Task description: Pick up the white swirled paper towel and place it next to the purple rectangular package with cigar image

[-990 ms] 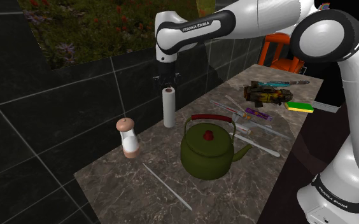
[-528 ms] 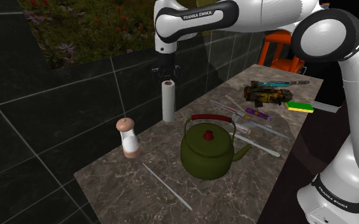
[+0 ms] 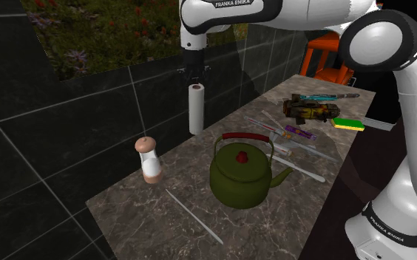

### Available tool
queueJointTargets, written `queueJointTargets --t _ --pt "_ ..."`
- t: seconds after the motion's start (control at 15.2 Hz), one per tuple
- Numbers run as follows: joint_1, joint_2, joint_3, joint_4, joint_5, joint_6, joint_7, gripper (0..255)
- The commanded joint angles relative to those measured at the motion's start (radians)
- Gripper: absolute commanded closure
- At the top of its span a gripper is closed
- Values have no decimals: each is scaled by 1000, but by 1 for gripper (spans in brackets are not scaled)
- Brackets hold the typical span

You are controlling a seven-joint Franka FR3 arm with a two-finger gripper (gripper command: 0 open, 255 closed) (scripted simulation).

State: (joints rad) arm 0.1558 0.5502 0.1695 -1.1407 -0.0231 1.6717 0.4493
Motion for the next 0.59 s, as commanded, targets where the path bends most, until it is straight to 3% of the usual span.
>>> queueJointTargets --t 0.0,0.53 --pt "-25 -44 -3 -48 8 3 -24 255" --pt "-143 -208 -37 -188 41 -27 -166 255"
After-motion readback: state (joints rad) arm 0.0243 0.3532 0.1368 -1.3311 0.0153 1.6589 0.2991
